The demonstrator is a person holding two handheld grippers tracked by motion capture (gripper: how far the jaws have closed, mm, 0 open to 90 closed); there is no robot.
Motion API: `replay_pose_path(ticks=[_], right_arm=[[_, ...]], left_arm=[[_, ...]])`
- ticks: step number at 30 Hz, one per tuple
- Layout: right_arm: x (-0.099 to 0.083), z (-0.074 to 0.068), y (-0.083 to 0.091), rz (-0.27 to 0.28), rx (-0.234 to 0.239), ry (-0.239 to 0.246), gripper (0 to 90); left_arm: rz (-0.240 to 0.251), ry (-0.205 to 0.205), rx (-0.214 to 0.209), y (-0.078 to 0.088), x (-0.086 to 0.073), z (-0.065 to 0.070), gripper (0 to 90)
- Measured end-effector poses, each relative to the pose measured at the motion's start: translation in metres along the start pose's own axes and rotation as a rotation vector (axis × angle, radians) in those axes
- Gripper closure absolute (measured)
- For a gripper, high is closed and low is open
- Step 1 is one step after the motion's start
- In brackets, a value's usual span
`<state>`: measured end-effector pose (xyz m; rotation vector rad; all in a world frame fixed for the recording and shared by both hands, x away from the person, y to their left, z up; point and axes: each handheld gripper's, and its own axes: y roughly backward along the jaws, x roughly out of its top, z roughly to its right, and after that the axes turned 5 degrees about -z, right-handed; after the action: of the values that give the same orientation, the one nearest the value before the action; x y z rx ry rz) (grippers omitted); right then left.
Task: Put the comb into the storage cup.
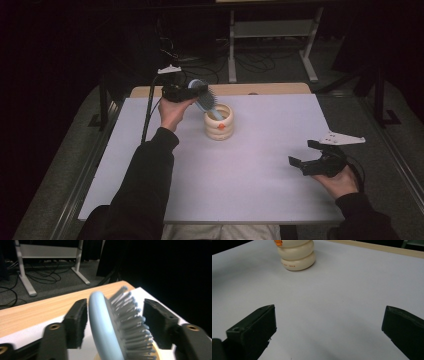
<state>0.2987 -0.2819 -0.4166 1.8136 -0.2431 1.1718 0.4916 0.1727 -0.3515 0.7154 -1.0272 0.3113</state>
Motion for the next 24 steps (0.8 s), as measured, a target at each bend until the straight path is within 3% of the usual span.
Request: replay_pose_path(ticks=[3,7,8,9,14,24], right_arm=[[0.000,0.000,0.000,0.000,0.003,0.000,0.0],[0.001,-0.001,0.000,0.001,-0.004,0.013,0.0],[0.001,-0.001,0.000,0.001,-0.004,0.013,0.0],[0.001,-0.001,0.000,0.002,-0.002,0.011,0.0],[0.000,-0.001,-0.002,-0.009,-0.009,0.015,0.0],[0.001,-0.004,-0.003,-0.020,-0.012,0.025,0.0]], left_arm=[[0.001,0.003,-0.008,0.006,0.001,-0.005,13.3],[-0.026,-0.011,-0.018,0.011,0.001,-0.009,0.0],[-0.026,-0.011,-0.018,0.011,0.001,-0.009,0.0],[-0.010,-0.051,0.018,0.016,0.001,-0.008,0.0],[0.002,-0.091,0.039,0.028,0.000,-0.009,0.0],[0.040,-0.091,-0.005,0.056,-0.002,-0.016,0.0]])
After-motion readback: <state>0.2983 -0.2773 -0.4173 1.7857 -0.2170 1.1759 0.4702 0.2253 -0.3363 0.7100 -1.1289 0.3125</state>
